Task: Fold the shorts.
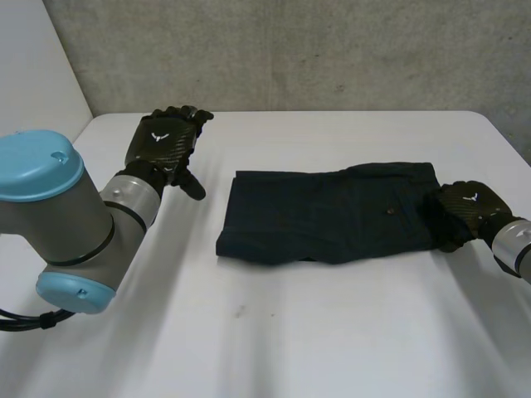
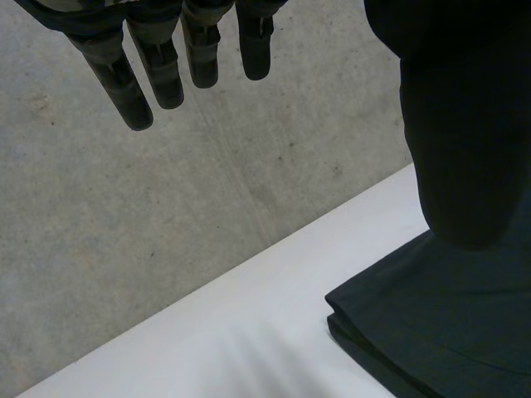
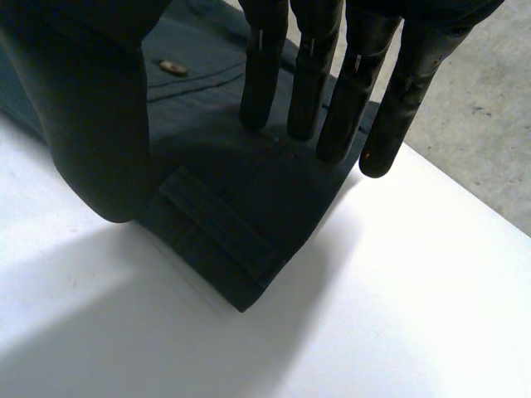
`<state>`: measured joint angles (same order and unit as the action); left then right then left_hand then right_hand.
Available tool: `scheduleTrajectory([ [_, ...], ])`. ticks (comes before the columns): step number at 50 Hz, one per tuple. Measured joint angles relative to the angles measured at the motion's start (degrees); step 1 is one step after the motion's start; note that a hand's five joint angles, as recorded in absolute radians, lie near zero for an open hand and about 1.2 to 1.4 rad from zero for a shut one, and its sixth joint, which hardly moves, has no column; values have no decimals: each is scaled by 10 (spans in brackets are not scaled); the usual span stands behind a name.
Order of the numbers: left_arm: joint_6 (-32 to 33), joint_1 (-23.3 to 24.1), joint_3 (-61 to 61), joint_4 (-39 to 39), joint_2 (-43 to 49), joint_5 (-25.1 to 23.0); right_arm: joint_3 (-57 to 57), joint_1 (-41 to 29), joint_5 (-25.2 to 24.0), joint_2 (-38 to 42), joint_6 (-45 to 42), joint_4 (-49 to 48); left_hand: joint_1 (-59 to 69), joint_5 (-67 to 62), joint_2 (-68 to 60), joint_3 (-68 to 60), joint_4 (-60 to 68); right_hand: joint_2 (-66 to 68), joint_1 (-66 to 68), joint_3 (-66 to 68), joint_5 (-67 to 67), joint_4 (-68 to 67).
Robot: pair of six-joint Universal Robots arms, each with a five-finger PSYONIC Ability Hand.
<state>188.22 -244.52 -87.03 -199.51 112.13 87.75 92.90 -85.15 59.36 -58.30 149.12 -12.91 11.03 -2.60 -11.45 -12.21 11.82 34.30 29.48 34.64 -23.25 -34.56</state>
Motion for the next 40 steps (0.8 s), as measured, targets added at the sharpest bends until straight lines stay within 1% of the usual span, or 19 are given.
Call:
scheduleTrajectory([
  [5,0,-1,-1,0,0,0,-5,-1,0,13,-7,-6,0,0,0,0,0,7,5,7,-7,-7],
  [8,0,-1,-1,0,0,-1,-12,-2,1,24,-11,-12,0,0,0,0,0,94,68,87,-85,-87],
  [11,0,-1,-1,0,0,-1,-19,-2,1,35,-13,-17,0,0,0,0,0,152,106,150,-143,-151],
  [13,0,-1,-1,0,0,-1,-25,-3,1,41,-13,-19,0,0,0,0,0,170,114,169,-157,-170],
  [14,0,-1,-1,0,0,-1,-29,-3,1,44,-15,-20,0,0,0,0,0,268,181,267,-244,-263],
  [15,0,-1,-1,0,0,-1,-32,-4,2,47,-17,-20,0,0,0,0,0,302,201,293,-277,-298],
  [18,0,-2,-1,0,0,-1,-39,-5,5,50,-25,-20,0,0,0,0,0,325,221,320,-301,-332],
  [23,0,-2,-2,0,0,0,-53,-8,10,44,-54,-16,0,0,0,0,0,326,228,325,-301,-336],
  [25,0,-2,-2,1,-1,0,-64,-19,13,32,-79,-11,0,0,0,0,0,326,232,326,-305,-336],
  [28,0,-3,-4,1,-5,0,-86,-53,19,15,-111,3,0,0,0,0,0,326,245,331,-305,-336],
  [30,0,-5,-6,1,-11,0,-112,-96,25,2,-138,21,0,0,0,0,0,326,254,336,-314,-336],
  [32,0,-8,-10,2,-20,0,-149,-154,29,-7,-165,48,0,0,0,0,0,326,258,342,-319,-336],
  [33,0,-9,-11,2,-21,0,-155,-163,30,-8,-169,52,0,0,0,0,0,326,258,342,-319,-336],
  [34,0,-12,-14,2,-27,0,-177,-198,30,-9,-182,67,0,0,0,0,0,326,258,344,-319,-336],
  [37,0,-17,-18,2,-33,0,-206,-248,28,-2,-202,86,0,0,0,0,0,326,258,346,-319,-336],
  [38,-1,-20,-21,2,-37,0,-221,-281,25,8,-215,95,0,0,0,0,0,326,258,347,-319,-337],
  [40,-1,-22,-23,2,-40,0,-237,-323,20,26,-235,102,0,0,0,0,0,326,258,347,-319,-337],
])
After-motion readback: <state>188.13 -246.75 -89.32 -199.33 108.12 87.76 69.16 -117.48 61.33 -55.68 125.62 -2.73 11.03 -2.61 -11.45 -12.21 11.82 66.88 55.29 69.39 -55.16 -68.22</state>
